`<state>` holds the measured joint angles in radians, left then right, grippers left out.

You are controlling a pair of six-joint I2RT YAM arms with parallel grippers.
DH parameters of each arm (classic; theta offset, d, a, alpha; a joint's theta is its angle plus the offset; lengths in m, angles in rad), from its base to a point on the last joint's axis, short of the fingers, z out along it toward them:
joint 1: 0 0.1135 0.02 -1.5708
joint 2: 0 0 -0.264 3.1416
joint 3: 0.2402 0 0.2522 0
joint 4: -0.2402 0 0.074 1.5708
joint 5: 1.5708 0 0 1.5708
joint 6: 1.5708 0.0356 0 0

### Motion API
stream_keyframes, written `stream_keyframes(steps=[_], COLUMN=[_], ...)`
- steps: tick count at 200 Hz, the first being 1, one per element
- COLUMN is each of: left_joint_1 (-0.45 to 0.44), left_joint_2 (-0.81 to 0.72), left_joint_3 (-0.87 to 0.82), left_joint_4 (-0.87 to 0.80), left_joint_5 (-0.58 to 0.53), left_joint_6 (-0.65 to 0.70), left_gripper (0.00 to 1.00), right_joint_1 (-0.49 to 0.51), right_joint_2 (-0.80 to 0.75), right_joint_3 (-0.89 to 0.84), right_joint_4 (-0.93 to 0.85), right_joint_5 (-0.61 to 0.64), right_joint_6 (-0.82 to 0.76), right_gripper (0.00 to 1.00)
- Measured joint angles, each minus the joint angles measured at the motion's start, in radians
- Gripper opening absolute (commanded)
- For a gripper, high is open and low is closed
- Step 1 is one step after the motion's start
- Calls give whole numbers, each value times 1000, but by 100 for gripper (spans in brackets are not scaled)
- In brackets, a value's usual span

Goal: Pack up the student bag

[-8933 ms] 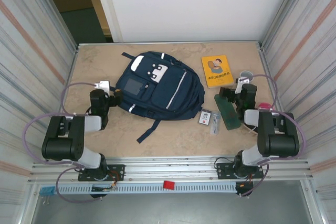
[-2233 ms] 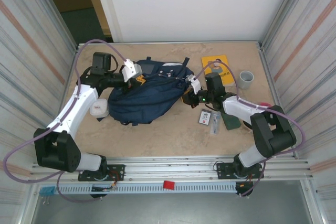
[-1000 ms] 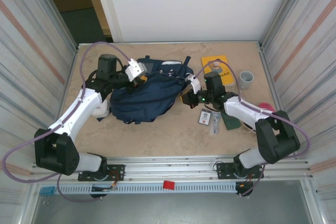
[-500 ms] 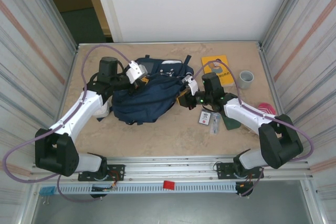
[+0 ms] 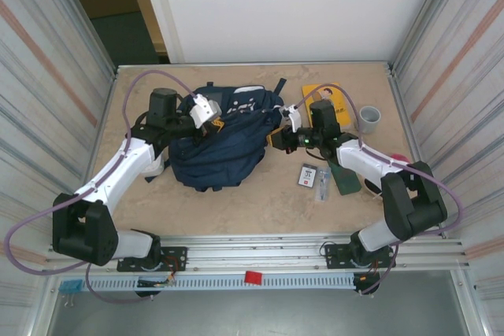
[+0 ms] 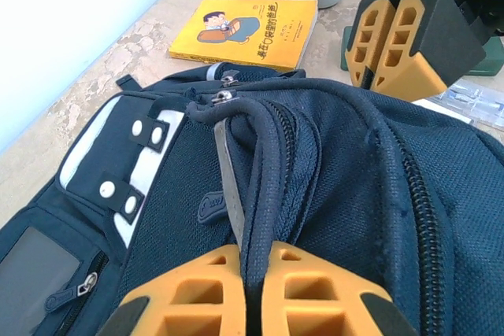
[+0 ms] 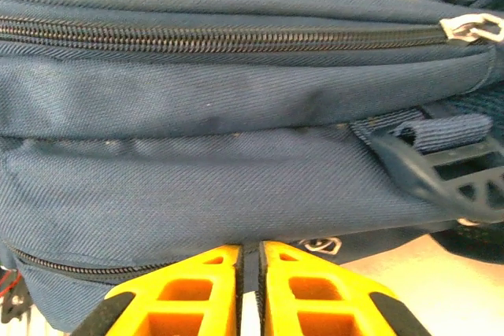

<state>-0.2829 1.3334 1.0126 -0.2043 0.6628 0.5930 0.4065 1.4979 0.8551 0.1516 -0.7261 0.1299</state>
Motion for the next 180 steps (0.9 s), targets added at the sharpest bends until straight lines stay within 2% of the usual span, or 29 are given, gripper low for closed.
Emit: stream_keyframes(steps=[10, 43, 70, 94, 143, 180], left_joint_1=[0, 41, 93, 101, 101, 105], left_joint_2=[-1, -1, -1, -1, -1, -1], left_joint_3=[-5, -11, -11, -11, -11, -5], left_joint_4=[4, 21, 31, 28, 14, 2], left_joint_5=[6, 91, 186, 241, 308, 318], left_joint_6=[-1, -25, -43, -44, -43, -37], left_gripper=[0, 0, 0, 0, 0, 0], right_joint_1=[-3, -39, -60, -57, -14, -14], right_joint_2=[0, -6, 10, 55, 89, 106], right_joint_3=[-1, -46, -59, -54, -15, 18], right_joint_4=[2, 25, 35, 61, 72, 77], right_joint_5=[8, 28, 10, -35, -62, -107], right_joint_6=[8, 21, 14, 11, -64, -120], right_gripper=[40, 55, 61, 62, 52, 26])
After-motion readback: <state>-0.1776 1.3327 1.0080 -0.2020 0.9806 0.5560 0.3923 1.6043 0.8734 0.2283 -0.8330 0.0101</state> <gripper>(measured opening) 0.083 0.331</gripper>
